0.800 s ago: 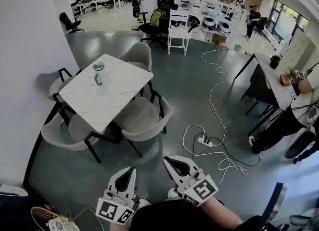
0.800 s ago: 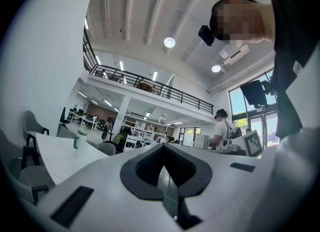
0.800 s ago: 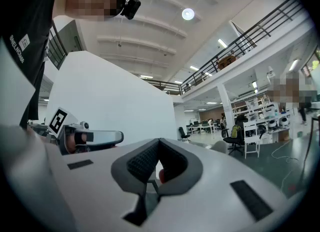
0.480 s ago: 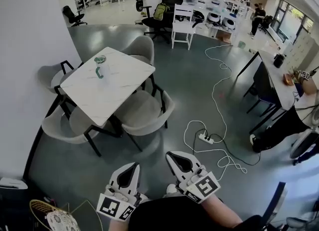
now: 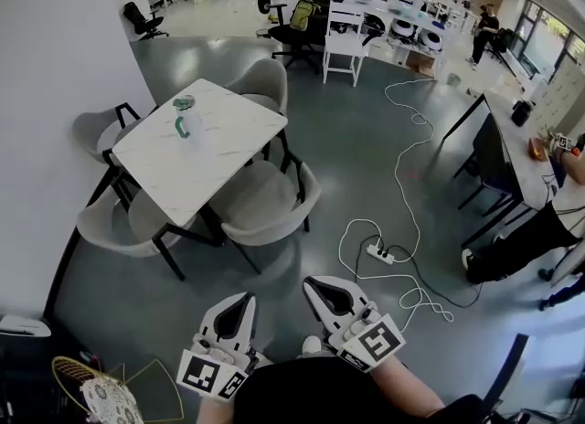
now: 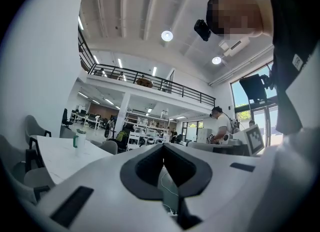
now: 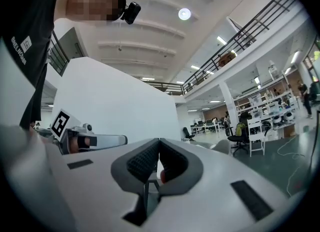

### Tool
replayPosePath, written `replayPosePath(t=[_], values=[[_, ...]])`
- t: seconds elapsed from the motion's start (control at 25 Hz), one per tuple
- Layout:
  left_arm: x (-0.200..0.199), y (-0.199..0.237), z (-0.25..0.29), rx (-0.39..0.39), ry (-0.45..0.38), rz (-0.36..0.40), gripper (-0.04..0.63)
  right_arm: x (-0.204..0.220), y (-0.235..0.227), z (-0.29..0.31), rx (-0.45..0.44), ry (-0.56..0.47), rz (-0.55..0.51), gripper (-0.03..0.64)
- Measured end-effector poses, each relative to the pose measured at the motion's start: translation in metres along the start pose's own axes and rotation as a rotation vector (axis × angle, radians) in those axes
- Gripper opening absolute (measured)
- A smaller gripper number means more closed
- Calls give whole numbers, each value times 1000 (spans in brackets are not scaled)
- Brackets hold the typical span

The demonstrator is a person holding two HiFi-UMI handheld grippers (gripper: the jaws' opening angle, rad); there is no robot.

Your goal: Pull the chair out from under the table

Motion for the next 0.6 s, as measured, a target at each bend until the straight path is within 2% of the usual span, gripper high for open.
replayPosePath(t=[0.24,0.36,0.6], values=[[14,-22,24,-10,24,2,5,1,-23,-21,-34,12,-48,14],[21,-33,34,-8,41,10,5,2,-35,-27,-29,9,-29,14],[35,-19,48,-8,68,3,5,15,-50,-11,-38,35,-1,14]])
Point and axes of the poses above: the fingertips, and each gripper's own axes: z forward along the fingers, y to its left, x out of its underside, the point moved 3 cm from there along -z, backward along the fingers, and after that the axes turned 9 degrees about -y, right-handed, at the moved point
